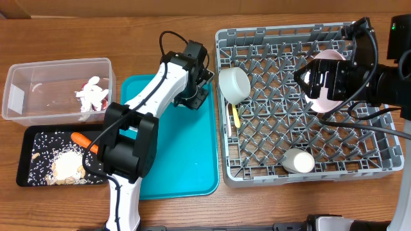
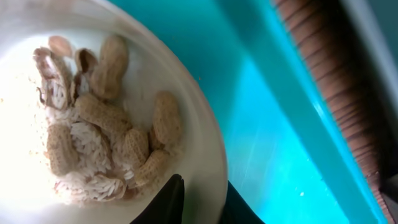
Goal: Sort waste into correct bins and load items into the dishwasher rack
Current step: 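Grasp the peanut bowl rim with the left gripper and lift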
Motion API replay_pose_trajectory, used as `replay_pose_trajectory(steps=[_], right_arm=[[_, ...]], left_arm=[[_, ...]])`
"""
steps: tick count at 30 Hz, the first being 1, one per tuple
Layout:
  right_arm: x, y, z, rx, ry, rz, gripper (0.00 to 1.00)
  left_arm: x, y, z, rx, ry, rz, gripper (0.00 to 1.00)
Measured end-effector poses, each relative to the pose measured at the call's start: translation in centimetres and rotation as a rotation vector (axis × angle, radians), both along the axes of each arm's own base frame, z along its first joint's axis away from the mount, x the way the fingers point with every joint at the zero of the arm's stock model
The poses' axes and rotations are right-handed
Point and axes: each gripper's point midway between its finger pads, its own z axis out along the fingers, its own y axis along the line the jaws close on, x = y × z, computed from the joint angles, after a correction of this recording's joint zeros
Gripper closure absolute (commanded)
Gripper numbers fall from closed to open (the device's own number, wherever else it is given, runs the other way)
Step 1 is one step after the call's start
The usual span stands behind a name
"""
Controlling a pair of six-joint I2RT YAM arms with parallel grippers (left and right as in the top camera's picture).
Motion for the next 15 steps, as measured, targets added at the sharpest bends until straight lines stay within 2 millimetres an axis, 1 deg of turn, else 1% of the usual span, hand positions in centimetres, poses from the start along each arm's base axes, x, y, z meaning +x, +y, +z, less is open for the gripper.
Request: replay_pose_trajectory(steps=[1, 2, 4, 6, 8, 11, 15], right_arm=[[0.0, 0.0, 0.0, 0.000, 0.000, 0.000, 0.00], [0.0, 0.0, 0.0, 0.000, 0.000, 0.000, 0.00], [0.0, 0.0, 0.0, -0.001, -0.001, 0.000, 0.00], [0.0, 0.0, 0.0, 0.000, -0.001, 0.000, 0.00], [0.0, 0.0, 0.0, 0.000, 0.000, 0.000, 0.00], [0.0, 0.0, 0.0, 0.000, -0.001, 0.000, 0.00], [0.0, 0.0, 0.0, -0.001, -0.001, 0.000, 0.00]], left_arm=[[-0.2, 0.2, 0.0, 0.009, 0.007, 0.018, 0.70], [-0.4, 0.4, 0.0, 0.016, 0.016, 0.043, 0.66], [-0.5, 0.6, -0.1, 0.024, 0.024, 0.094, 0.62], [-0.4, 0.6, -0.1, 0.024, 0.020, 0.144, 0.60], [0.0, 0.5, -0.1, 0.013, 0.009, 0.219, 0.64], [0.2, 0.4, -0.1, 0.001, 0.003, 0.309, 0.68], [0.6, 0.2, -0.1, -0.018, -0.003, 0.436, 0.78]])
